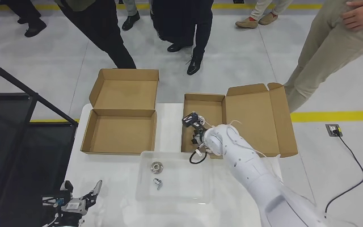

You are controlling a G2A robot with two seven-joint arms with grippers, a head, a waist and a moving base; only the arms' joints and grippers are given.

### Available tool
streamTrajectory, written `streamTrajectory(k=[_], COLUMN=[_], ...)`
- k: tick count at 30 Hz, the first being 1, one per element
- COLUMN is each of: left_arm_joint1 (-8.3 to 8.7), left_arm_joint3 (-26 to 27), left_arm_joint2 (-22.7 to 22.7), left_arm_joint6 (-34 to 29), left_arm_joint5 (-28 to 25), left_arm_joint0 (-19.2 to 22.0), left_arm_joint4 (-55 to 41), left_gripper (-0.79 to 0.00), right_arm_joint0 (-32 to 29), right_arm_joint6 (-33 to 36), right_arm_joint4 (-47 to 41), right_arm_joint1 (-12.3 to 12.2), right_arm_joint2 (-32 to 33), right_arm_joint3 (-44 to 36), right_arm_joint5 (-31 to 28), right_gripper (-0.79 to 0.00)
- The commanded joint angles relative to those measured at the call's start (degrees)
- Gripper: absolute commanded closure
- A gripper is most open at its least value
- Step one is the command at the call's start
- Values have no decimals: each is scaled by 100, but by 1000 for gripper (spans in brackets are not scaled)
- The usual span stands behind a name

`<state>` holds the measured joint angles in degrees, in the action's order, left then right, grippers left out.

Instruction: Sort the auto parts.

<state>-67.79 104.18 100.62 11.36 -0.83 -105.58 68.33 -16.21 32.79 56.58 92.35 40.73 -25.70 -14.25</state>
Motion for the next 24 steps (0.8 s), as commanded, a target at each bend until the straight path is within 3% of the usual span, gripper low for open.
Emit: streamTrajectory(k=[1, 9, 17, 24], left_arm_joint1=[0, 0, 0, 0], left_arm_joint3=[0, 0, 0, 0], left_arm_joint2=[0, 0, 0, 0], left_arm_joint6=[0, 0, 0, 0], left_arm_joint5=[0, 0, 0, 0], left_arm_joint0=[0, 0, 0, 0], left_arm_joint4=[0, 0, 0, 0], left_gripper=[-785, -785, -785, -785], right_arm_joint0=[-49, -556, -1693, -2482], right_arm_joint6=[-54, -20, 706, 912], right_arm_joint4=[-36, 153, 592, 556], right_arm_joint1=[-54, -429, -940, -1169], right_arm_joint2=[86, 547, 1385, 1934], right_arm_joint3=[-133, -1410, -3820, -5267], right_arm_joint5=[-92, -147, -130, -521], right_gripper=[-179, -175, -166, -145])
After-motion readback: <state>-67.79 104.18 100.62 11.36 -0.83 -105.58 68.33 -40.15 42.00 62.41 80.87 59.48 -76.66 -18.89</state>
